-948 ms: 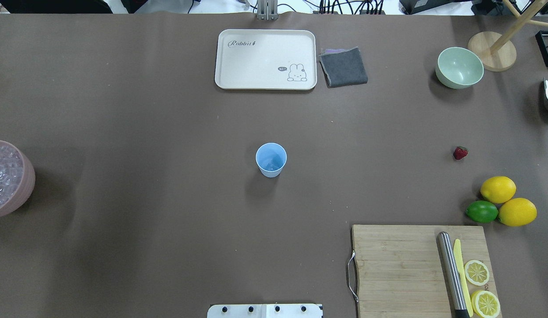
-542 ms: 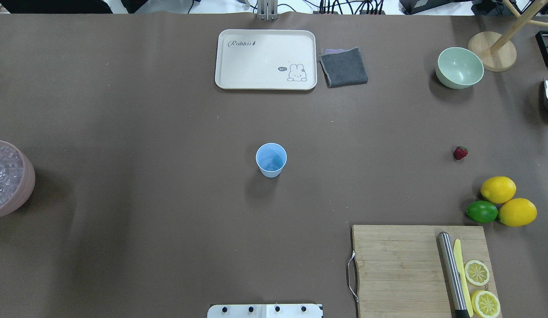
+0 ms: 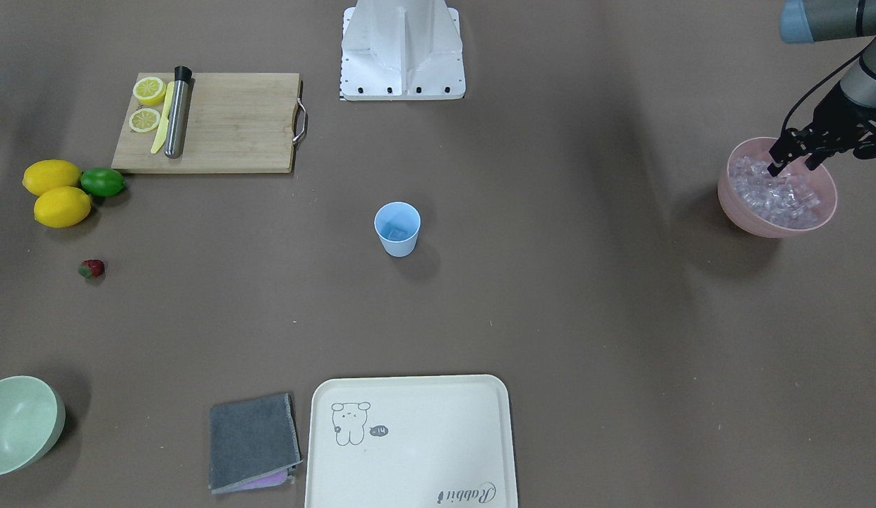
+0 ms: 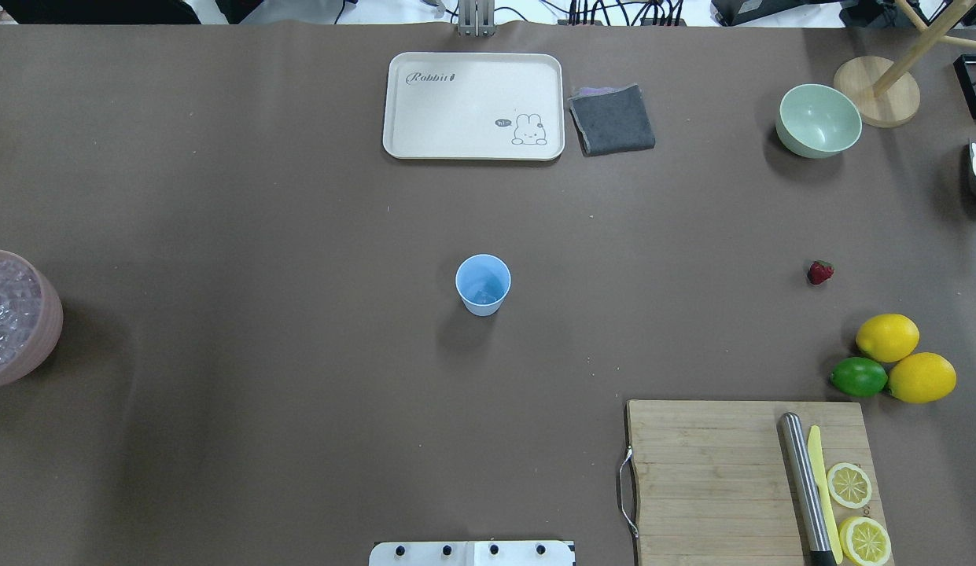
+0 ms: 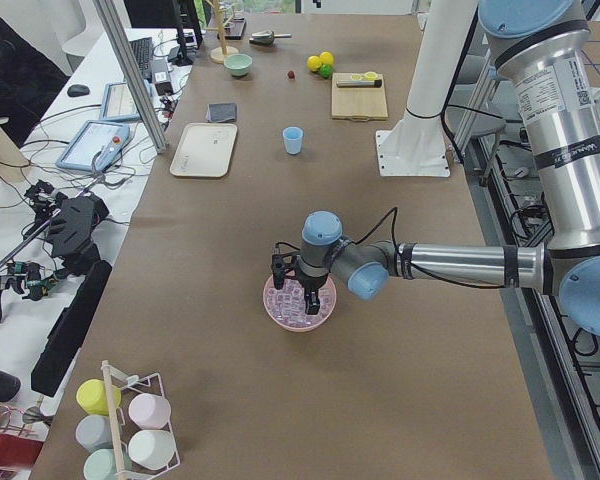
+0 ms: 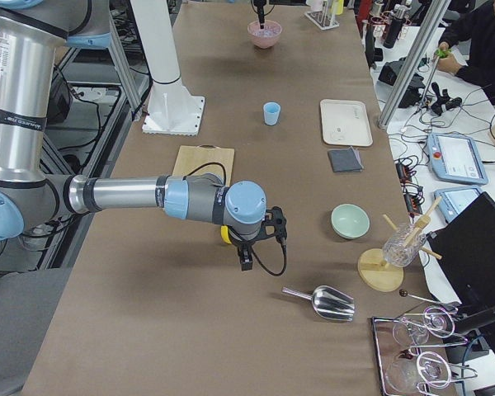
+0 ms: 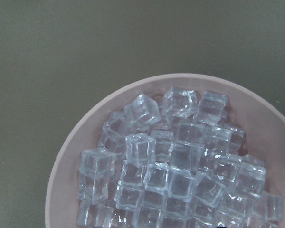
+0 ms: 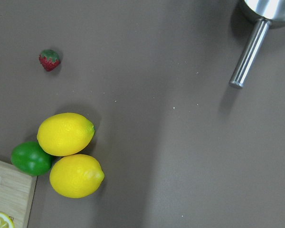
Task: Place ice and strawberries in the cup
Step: 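Lower the left gripper into the ice and grasp another cube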
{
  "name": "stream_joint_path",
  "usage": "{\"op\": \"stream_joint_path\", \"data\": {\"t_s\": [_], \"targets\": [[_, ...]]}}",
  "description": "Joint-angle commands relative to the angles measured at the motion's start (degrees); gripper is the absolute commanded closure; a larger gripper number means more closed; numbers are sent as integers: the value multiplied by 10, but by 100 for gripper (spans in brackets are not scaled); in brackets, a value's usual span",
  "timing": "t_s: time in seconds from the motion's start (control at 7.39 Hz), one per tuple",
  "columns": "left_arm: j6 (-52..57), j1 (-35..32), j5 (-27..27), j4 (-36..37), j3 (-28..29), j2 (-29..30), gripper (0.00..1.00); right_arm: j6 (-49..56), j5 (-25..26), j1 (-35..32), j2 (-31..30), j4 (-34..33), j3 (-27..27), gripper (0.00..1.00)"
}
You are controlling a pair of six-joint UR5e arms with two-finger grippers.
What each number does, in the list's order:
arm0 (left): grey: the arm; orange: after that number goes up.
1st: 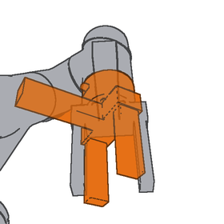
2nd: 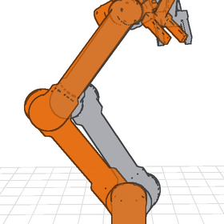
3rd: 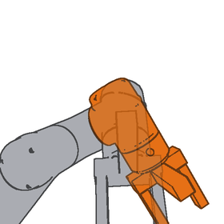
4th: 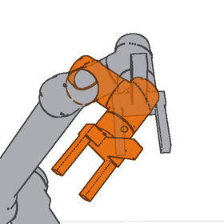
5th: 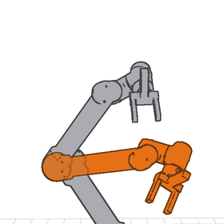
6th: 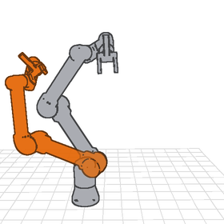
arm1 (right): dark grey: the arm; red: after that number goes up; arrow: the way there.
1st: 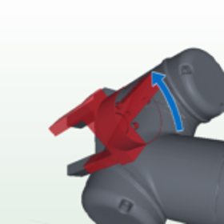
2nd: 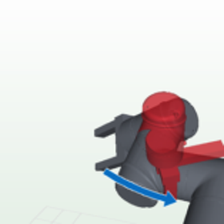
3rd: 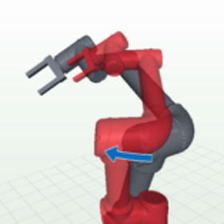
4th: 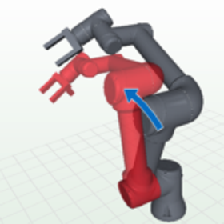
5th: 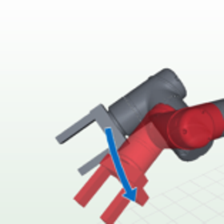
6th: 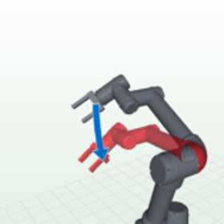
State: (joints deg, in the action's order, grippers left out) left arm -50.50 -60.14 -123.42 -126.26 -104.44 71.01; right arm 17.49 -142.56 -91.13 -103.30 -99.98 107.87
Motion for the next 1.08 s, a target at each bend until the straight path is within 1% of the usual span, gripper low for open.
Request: {"op": "stream_joint_path", "data": {"t_s": [0.0,0.14,0.41,0.54,0.68,0.95], "targets": [[-58,40,0,-13,2,7,21,0,0,0,-4,0,5,0],[-65,54,2,-29,5,2,23,0,0,0,-5,0,6,0],[-63,54,5,-38,8,-10,27,0,0,0,-8,0,7,0],[-62,54,7,-42,14,-10,30,0,0,0,-8,0,7,0],[-63,54,7,-43,19,-6,30,0,0,0,-9,0,7,0],[-63,55,6,-43,20,-3,35,0,0,0,-9,0,7,0]]}}
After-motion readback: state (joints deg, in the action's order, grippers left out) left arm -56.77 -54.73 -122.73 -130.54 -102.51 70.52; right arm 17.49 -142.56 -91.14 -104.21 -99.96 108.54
